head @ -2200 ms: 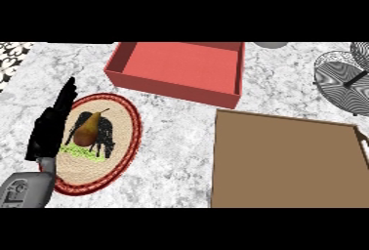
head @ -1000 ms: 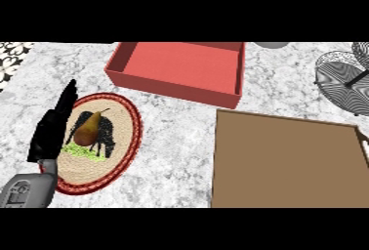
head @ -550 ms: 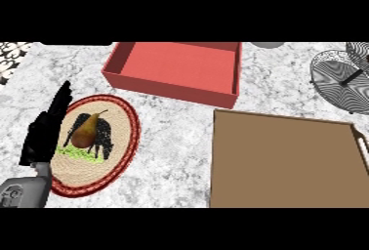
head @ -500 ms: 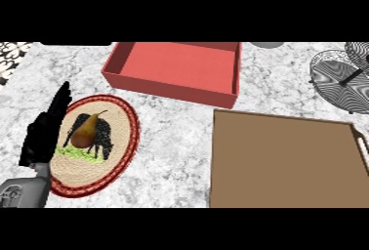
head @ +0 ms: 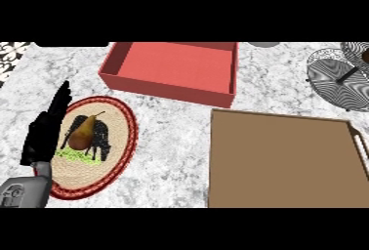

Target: Pick the cupcake from the tray and place it in the tiered basket

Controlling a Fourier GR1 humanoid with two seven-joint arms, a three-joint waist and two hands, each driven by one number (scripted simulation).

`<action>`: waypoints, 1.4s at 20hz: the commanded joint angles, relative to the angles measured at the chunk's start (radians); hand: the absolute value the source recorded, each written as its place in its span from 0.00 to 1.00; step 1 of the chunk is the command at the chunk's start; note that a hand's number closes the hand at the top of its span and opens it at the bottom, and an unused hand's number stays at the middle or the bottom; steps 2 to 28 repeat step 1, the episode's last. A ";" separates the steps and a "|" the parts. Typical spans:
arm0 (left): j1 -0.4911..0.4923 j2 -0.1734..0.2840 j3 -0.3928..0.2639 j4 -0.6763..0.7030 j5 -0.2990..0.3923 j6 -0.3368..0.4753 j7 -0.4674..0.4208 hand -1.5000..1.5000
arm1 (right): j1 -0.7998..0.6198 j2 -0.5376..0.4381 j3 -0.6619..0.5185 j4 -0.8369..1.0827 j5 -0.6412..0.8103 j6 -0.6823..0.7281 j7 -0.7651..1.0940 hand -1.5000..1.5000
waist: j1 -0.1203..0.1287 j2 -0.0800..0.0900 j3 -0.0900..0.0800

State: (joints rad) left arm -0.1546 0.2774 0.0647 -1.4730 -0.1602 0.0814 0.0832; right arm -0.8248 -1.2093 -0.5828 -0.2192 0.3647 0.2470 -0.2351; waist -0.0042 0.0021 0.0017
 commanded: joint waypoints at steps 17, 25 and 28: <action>0.022 -0.011 0.001 0.007 -0.002 0.002 -0.026 0.50 | 0.144 -0.092 -0.080 0.054 -0.074 0.099 -0.140 0.00 | -0.006 0.001 0.002; 0.022 -0.011 0.001 0.007 -0.002 0.002 -0.026 0.50 | 0.144 -0.092 -0.080 0.054 -0.074 0.099 -0.140 0.00 | -0.006 0.001 0.002; 0.022 -0.011 0.001 0.007 -0.002 0.002 -0.026 0.50 | 0.144 -0.092 -0.080 0.054 -0.074 0.099 -0.140 0.00 | -0.006 0.001 0.002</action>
